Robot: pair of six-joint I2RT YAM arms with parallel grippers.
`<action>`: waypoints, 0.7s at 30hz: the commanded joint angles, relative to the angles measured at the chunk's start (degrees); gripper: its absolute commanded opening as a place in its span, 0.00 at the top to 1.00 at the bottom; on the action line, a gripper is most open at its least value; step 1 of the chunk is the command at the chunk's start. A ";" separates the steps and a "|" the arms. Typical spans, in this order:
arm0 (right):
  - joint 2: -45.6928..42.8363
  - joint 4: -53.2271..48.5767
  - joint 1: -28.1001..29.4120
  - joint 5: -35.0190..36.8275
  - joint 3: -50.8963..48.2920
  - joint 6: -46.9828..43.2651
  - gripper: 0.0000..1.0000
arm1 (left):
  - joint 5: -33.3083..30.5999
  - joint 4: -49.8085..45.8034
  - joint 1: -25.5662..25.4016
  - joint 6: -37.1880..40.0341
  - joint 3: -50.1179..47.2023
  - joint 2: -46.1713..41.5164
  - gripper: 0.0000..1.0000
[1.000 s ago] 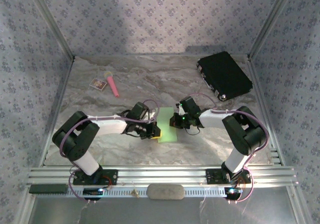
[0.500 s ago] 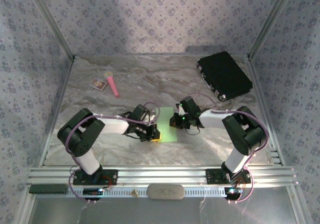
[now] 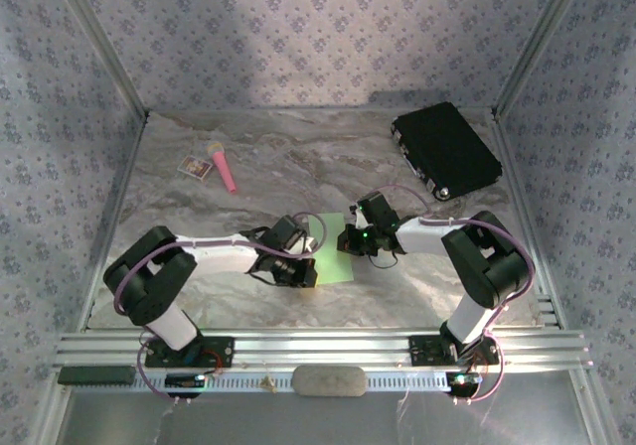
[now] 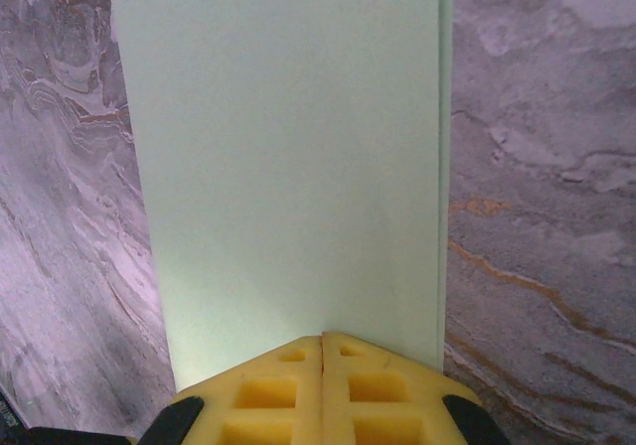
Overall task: Fold a paper plane with a square sheet of paper (pick it up from the middle)
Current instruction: Fold the paper in half at the center of the table.
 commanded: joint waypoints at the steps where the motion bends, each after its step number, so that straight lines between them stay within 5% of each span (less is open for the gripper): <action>1: 2.75 -8.90 -0.71 5.53 -2.65 -0.54 1.00 | -5.05 -6.47 -1.41 2.36 0.93 -3.69 1.00; 7: 1.44 -5.66 -0.69 0.03 -2.14 -2.69 1.00 | -9.34 -4.69 2.00 -0.30 2.48 -8.24 1.00; 14: -2.14 -1.46 -0.41 -5.71 0.27 -2.85 0.95 | 1.27 4.32 12.22 -3.80 7.29 -2.36 1.00; 21: -9.54 -8.90 -0.33 0.67 -4.11 1.27 0.84 | 11.98 10.51 15.60 -5.97 15.01 7.85 0.99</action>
